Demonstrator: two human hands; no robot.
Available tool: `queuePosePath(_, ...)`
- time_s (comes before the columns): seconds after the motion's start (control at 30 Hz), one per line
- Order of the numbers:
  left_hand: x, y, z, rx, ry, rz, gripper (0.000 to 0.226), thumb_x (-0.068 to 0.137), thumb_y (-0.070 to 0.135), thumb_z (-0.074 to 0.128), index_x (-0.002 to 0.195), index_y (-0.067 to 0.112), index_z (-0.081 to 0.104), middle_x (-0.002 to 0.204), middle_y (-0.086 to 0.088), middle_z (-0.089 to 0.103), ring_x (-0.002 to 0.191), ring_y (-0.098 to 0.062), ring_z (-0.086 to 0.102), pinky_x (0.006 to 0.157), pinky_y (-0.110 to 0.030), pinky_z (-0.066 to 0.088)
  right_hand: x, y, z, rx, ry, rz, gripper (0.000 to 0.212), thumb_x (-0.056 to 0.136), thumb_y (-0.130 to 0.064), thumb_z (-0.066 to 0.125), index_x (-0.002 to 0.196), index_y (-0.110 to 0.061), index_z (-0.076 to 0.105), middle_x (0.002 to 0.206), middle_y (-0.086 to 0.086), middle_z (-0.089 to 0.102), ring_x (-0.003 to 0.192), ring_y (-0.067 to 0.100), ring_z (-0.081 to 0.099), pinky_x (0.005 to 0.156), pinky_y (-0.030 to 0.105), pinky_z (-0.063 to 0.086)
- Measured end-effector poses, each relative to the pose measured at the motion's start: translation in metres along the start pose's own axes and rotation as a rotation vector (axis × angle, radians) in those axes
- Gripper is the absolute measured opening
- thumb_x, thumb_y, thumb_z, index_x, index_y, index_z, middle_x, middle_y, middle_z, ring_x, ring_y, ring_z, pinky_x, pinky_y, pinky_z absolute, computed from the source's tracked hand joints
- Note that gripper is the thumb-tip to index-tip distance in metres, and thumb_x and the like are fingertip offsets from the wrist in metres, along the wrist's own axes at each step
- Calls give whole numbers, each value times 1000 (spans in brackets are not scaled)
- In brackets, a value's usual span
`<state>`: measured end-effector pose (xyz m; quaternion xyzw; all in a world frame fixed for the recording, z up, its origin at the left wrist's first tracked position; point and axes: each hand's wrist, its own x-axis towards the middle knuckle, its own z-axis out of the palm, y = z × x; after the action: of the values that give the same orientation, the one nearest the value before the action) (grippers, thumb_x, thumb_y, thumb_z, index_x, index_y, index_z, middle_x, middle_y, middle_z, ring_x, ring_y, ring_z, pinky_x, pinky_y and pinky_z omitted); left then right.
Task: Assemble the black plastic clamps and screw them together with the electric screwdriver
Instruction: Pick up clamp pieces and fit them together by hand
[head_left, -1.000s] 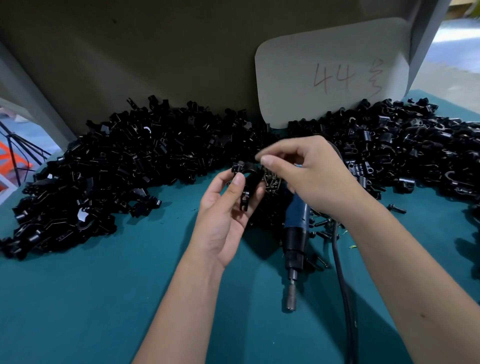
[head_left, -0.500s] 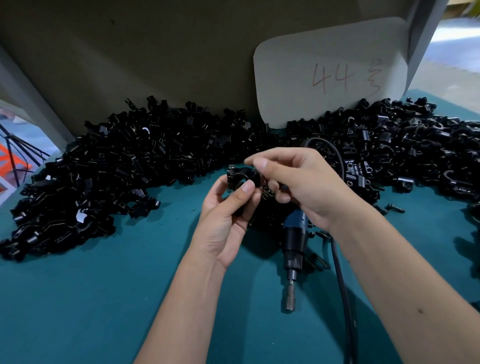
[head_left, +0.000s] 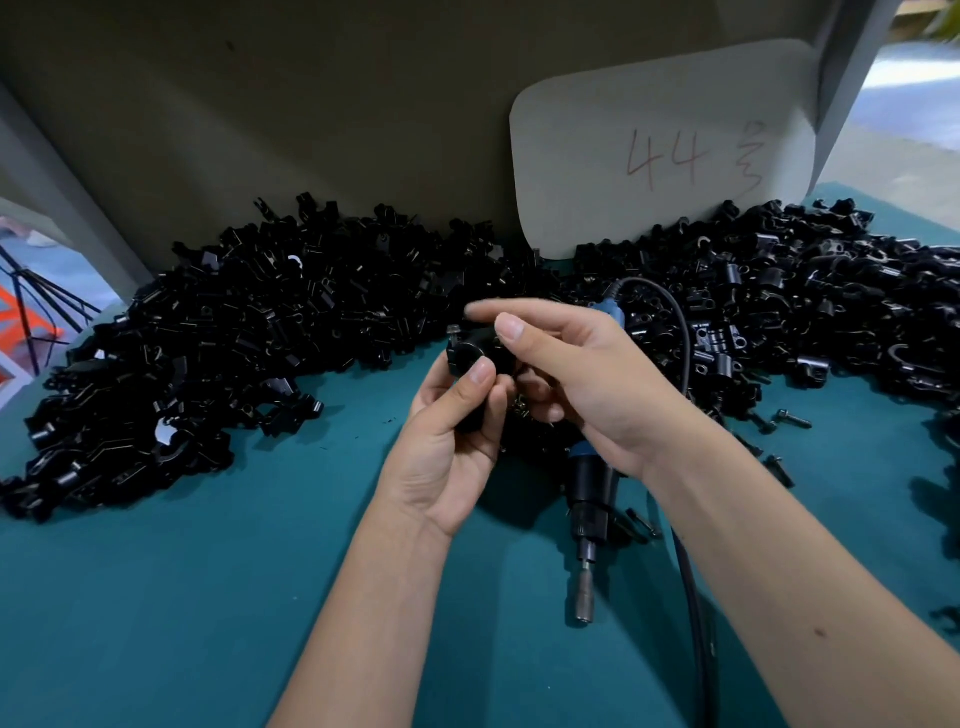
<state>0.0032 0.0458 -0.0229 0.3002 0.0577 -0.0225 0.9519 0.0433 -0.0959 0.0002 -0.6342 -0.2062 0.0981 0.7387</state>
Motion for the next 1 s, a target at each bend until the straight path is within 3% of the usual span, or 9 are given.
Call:
queuePosePath(0.2, 0, -2, 1, -2, 5, -26, 26, 71, -1, 75, 94, 10, 74, 90, -7, 75, 71, -12, 73, 58, -15, 57, 1, 2, 11, 129, 135, -8, 21, 89, -10, 79, 75, -15, 65, 57, -2, 48, 50, 3, 48, 43, 13, 36)
queuePosePath(0.3, 1, -1, 1, -14, 16, -16, 20, 70, 0, 75, 88, 10, 75, 87, -7, 74, 70, -12, 73, 57, -14, 57, -1, -3, 8, 139, 54, 10, 8, 98, -21, 71, 97, -15, 76, 78, 11, 50, 56, 6, 43, 46, 17, 32)
queuePosePath(0.37, -1, 2, 2, 1, 13, 1, 13, 71, 2, 73, 73, 13, 79, 80, -4, 74, 67, -11, 72, 57, -13, 56, -1, -5, 6, 127, 16, 23, 19, 104, -20, 62, 106, -20, 81, 84, 11, 48, 59, 7, 39, 48, 20, 31)
queuePosePath(0.43, -1, 3, 2, 17, 15, -3, 15, 72, 2, 73, 71, 16, 80, 76, -3, 73, 66, -11, 72, 56, -13, 56, 0, -6, 7, 90, 60, 7, 19, 102, -15, 65, 95, -19, 82, 80, 11, 47, 56, 5, 38, 47, 19, 32)
queuePosePath(0.53, -2, 0, 2, -2, 16, -25, 23, 72, -2, 74, 90, 12, 75, 81, -6, 73, 67, -13, 72, 56, -15, 57, 1, -5, 12, 121, 146, 14, 12, 90, -13, 78, 79, -14, 72, 65, 5, 38, 51, 5, 41, 44, 18, 31)
queuePosePath(0.63, -1, -1, 2, -20, 21, -30, 16, 73, -3, 73, 82, 11, 76, 83, -8, 72, 68, -14, 72, 56, -16, 57, 0, -6, 11, 141, 127, 27, 9, 92, -18, 76, 88, -11, 72, 67, 11, 42, 52, 6, 43, 43, 18, 31)
queuePosePath(0.7, -1, 2, 2, -23, 17, -17, 13, 72, -1, 73, 76, 11, 77, 79, -6, 72, 66, -13, 72, 56, -15, 57, -2, -8, 9, 131, 60, 33, 14, 100, -19, 67, 103, -11, 78, 68, 2, 52, 55, 5, 41, 45, 19, 33)
queuePosePath(0.87, -3, 2, 4, 0, 4, -19, 15, 70, 1, 74, 80, 12, 76, 79, -4, 70, 65, -11, 70, 56, -14, 56, 1, -6, 14, 139, 153, 25, 17, 90, -13, 79, 76, -17, 70, 66, 0, 41, 52, 4, 41, 45, 18, 32)
queuePosePath(1.0, -2, 4, 3, -30, 20, -11, 22, 66, 2, 76, 86, 10, 71, 80, -5, 71, 65, -11, 70, 55, -13, 56, 0, -6, 13, 156, 65, 18, 10, 99, -17, 69, 96, -16, 78, 65, -7, 54, 51, 2, 44, 46, 18, 33)
